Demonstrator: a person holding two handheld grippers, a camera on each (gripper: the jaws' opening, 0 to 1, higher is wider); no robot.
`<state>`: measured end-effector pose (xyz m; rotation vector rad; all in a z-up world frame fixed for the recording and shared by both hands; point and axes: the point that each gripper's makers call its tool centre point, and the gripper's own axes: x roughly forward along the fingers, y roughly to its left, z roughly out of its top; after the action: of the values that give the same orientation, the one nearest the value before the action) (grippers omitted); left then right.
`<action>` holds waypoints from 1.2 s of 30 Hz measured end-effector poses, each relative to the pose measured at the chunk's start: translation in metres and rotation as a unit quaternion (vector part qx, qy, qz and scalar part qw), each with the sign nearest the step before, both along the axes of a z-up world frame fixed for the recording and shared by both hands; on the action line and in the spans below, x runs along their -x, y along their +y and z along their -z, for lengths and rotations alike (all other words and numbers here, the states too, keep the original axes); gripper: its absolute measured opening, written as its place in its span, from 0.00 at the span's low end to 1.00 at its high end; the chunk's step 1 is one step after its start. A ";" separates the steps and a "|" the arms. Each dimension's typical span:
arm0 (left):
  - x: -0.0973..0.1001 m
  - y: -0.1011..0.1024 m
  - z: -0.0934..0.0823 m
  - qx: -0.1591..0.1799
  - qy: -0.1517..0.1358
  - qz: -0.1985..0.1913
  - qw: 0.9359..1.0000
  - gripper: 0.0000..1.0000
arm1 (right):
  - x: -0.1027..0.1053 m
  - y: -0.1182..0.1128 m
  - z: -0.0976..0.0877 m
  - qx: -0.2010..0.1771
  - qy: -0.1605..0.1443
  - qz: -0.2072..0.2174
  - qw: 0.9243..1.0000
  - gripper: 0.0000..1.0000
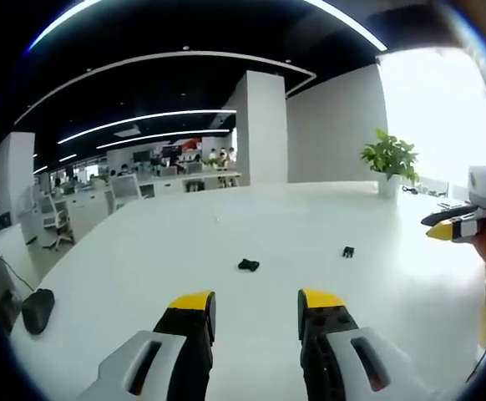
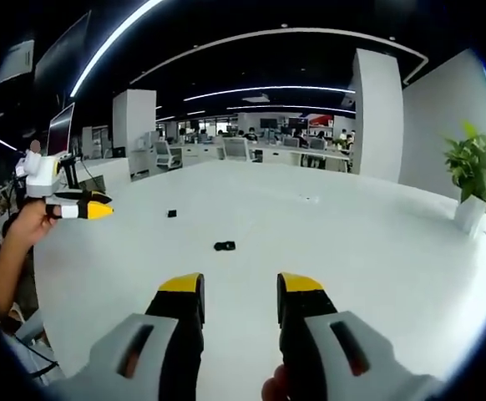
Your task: Snap the two parts of the plastic buckle together until the buckle closes and remains connected.
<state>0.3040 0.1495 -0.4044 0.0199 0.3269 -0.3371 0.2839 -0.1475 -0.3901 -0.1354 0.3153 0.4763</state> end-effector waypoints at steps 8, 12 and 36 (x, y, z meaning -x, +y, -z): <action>-0.009 0.002 -0.003 0.003 0.003 0.003 1.000 0.40 | -0.006 0.002 0.002 -0.003 0.006 -0.007 1.000 0.35; -0.012 0.001 -0.005 0.000 0.002 0.009 1.000 0.40 | -0.007 0.004 0.004 0.001 0.010 -0.014 1.000 0.35; -0.038 0.000 -0.012 -0.004 0.006 0.041 0.999 0.39 | -0.035 0.007 -0.006 -0.001 0.013 -0.028 1.000 0.35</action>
<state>0.3416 0.1495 -0.3927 0.0397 0.3405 -0.4169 0.3193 -0.1409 -0.3839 -0.1364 0.3361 0.5339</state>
